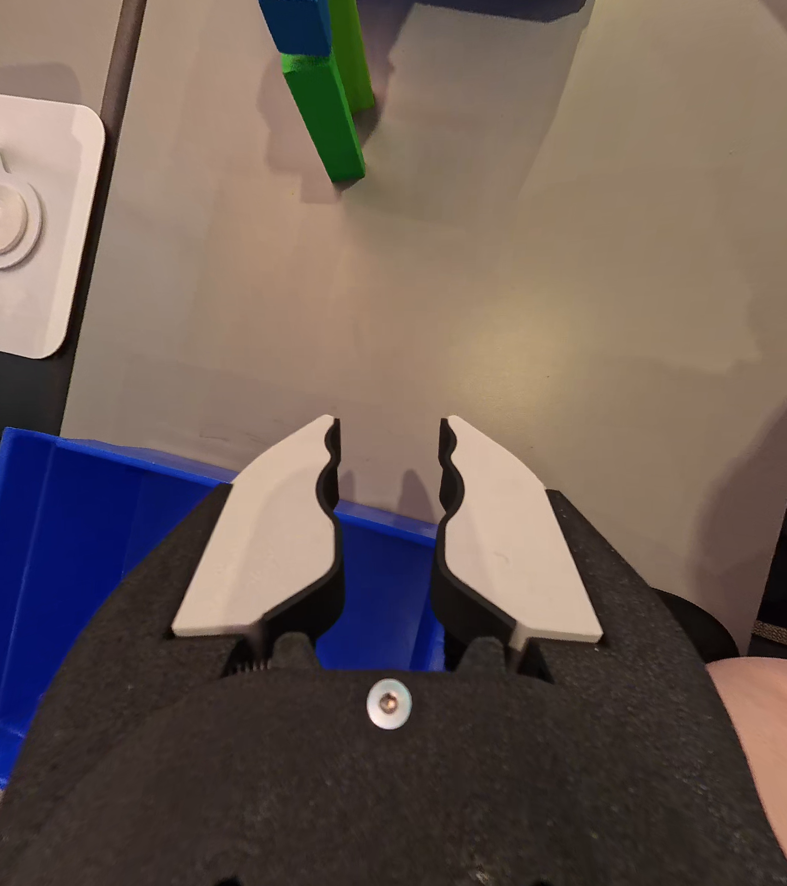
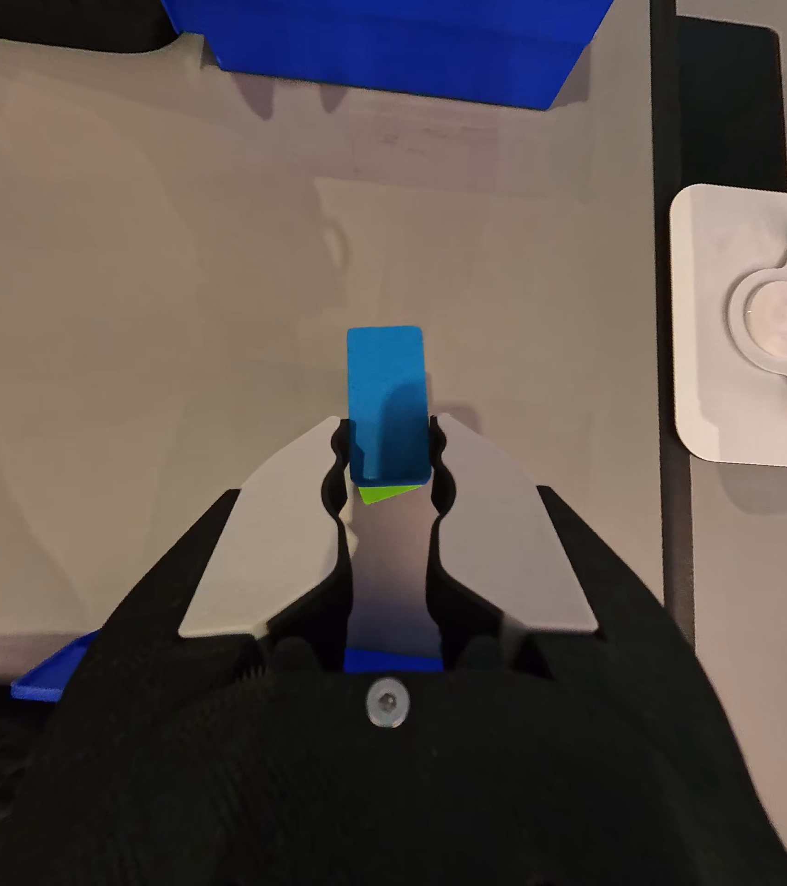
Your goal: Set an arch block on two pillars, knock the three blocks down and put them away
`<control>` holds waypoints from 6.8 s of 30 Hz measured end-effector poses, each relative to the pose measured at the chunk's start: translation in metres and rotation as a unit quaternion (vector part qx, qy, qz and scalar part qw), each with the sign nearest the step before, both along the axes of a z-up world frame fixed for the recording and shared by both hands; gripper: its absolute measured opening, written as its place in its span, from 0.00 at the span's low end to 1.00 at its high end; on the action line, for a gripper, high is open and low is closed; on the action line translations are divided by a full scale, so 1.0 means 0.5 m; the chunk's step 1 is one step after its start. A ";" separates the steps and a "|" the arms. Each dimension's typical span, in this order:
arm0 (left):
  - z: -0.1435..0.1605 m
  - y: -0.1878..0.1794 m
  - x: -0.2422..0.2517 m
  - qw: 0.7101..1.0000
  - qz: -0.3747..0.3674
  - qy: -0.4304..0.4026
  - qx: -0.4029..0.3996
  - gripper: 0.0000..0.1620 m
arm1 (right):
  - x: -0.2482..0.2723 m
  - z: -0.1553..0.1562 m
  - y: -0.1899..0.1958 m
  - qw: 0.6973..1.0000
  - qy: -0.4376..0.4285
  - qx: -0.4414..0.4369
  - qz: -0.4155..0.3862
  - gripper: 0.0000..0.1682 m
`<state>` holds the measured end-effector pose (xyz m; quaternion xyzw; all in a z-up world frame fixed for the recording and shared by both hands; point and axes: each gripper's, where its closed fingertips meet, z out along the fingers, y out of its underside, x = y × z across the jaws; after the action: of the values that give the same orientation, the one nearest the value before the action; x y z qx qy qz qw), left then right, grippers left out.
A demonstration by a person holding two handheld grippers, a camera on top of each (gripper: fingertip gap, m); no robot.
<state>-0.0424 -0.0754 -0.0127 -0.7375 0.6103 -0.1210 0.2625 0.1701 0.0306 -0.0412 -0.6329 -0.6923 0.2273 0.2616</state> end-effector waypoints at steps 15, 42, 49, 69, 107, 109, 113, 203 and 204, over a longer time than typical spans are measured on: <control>-0.032 0.000 -0.007 0.999 0.005 0.035 -0.024 0.23 | 0.007 -0.018 0.004 1.000 -0.008 -0.013 -0.004 0.20; -0.041 0.000 -0.016 0.998 0.013 0.038 -0.038 0.23 | 0.022 -0.009 0.007 0.999 -0.031 -0.001 -0.029 0.27; 0.006 0.011 -0.024 1.000 0.029 -0.005 0.001 0.22 | 0.038 0.110 -0.037 0.995 0.057 0.059 -0.064 0.27; 0.258 -0.026 0.009 0.943 0.017 -0.311 0.117 0.22 | 0.091 0.038 -0.078 0.807 0.144 0.121 -0.559 0.01; 0.287 -0.028 -0.062 0.931 0.052 -0.342 0.121 0.00 | 0.158 -0.119 0.021 0.746 -0.107 -0.213 -0.622 0.01; 0.279 -0.027 -0.059 0.935 0.051 -0.329 0.122 0.00 | 0.152 -0.117 0.024 0.749 -0.102 -0.212 -0.620 0.01; 0.272 -0.024 -0.053 0.939 0.052 -0.315 0.126 0.00 | 0.094 -0.116 0.025 0.767 -0.089 -0.220 -0.596 0.01; -0.237 -0.017 -0.019 0.897 0.336 0.260 -0.121 0.39 | -0.165 -0.128 -0.016 0.995 -0.074 0.009 -0.065 0.32; -0.243 -0.017 -0.021 0.893 0.342 0.265 -0.121 0.39 | -0.178 -0.134 -0.015 0.996 -0.072 -0.004 -0.053 0.32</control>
<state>-0.0530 -0.0839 -0.1342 -0.9315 0.3479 0.1035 0.0254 0.0810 0.0230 -0.1082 -0.6845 -0.6739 0.1694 0.2203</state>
